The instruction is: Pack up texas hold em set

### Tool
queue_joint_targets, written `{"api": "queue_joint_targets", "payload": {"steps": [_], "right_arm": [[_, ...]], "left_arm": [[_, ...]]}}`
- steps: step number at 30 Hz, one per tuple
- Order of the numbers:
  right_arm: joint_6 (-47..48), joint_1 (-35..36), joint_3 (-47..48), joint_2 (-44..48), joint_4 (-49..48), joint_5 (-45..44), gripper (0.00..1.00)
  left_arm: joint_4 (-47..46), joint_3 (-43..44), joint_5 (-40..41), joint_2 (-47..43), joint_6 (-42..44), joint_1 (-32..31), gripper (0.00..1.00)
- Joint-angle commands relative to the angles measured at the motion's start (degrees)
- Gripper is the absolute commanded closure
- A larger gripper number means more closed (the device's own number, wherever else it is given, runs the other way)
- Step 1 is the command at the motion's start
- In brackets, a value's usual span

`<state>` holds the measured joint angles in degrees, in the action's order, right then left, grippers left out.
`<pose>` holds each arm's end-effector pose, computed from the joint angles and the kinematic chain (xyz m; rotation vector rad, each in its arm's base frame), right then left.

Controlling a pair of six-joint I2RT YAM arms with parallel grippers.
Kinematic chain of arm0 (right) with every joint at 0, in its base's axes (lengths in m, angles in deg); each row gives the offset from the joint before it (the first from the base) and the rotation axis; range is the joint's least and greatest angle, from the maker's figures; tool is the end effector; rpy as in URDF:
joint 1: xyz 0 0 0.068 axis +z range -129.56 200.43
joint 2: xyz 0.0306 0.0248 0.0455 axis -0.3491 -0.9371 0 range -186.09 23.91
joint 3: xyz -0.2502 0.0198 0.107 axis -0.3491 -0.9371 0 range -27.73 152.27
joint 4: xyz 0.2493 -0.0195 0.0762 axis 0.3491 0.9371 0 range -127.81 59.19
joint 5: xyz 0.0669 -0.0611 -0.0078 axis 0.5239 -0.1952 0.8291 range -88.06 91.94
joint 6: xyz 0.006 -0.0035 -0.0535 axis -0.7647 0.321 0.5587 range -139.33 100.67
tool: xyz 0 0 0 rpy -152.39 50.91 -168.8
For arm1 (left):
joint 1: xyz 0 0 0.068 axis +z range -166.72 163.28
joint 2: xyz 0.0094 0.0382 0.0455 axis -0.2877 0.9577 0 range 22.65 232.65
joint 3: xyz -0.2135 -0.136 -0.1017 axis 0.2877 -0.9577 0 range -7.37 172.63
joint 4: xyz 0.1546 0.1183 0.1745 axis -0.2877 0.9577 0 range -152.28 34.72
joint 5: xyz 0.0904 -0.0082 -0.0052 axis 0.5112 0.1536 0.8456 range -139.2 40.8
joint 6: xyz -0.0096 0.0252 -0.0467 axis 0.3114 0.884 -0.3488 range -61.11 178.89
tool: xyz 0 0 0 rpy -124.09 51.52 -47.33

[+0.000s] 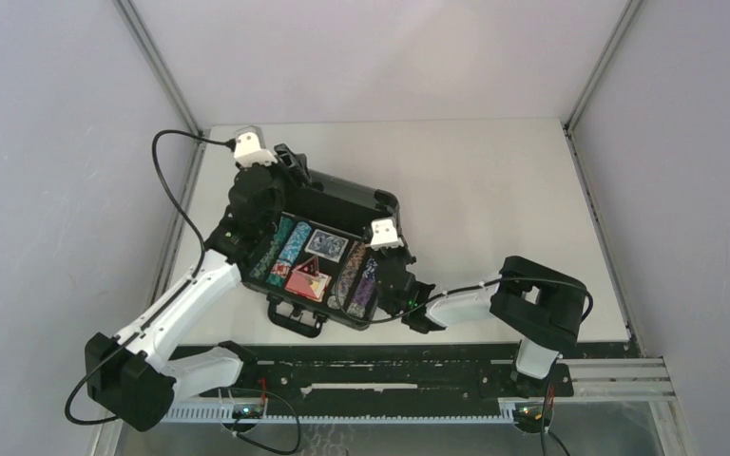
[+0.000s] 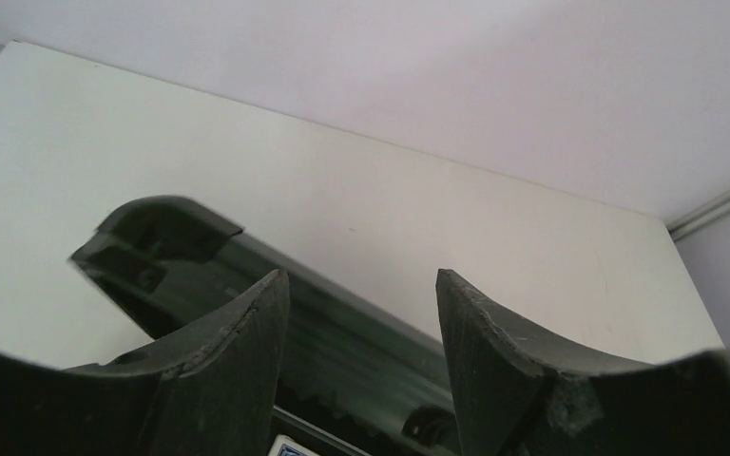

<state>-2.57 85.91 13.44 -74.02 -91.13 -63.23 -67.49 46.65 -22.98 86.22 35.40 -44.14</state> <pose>0.1663 0.2866 0.1976 -0.2802 1.5777 -0.2661 0.2377 -0.1056 0.3604 -0.2922 1.6213 -0.3031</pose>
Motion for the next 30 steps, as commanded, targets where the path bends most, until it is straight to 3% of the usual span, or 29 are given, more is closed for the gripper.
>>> {"api": "queue_joint_targets", "payload": {"steps": [1, 9, 17, 18, 21, 22, 24, 25, 27, 30], "right_arm": [[5.29, 5.46, 0.07, 0.03, -2.84, 5.49, 1.00], [4.05, 8.27, 0.05, -2.01, -2.96, 3.30, 1.00], [0.67, 11.56, -1.10, 1.25, 1.05, 2.58, 0.96], [0.49, 12.24, -1.15, 1.64, 1.59, 1.79, 0.87], [0.90, 15.68, -1.41, 3.63, 4.39, -1.19, 0.35], [0.79, 17.34, -2.19, 4.89, 6.69, -1.80, 0.23], [-6.24, 22.73, -3.45, 8.97, 17.98, -2.51, 0.18], [-14.32, 25.81, -3.65, 11.86, 28.01, -2.25, 0.17], [-29.44, 31.99, -4.39, 17.94, 44.91, 0.58, 0.17], [-44.34, 37.89, -4.95, 24.25, 61.14, 6.78, 0.19]], "left_arm": [[0.53, 4.48, -3.74, 1.52, 1.33, 0.04, 0.37], [5.94, 6.98, -3.51, 7.15, 0.86, 0.08, 0.37], [6.73, 1.91, -4.44, 6.02, -2.07, 0.07, 0.37], [7.31, 1.86, -4.56, 5.86, -2.43, 0.02, 0.37], [7.67, 0.47, -5.50, 4.93, -3.70, 0.01, 0.37], [7.63, -0.10, -5.63, 4.49, -4.13, 0.06, 0.37], [7.67, -1.41, -5.65, 3.59, -4.94, 0.01, 0.37], [7.67, -1.92, -5.80, 3.13, -5.23, 0.01, 0.37], [7.74, -3.21, -5.79, 2.07, -5.92, 0.05, 0.37], [7.10, -5.13, -5.89, 0.80, -6.88, 0.02, 0.36]]}}
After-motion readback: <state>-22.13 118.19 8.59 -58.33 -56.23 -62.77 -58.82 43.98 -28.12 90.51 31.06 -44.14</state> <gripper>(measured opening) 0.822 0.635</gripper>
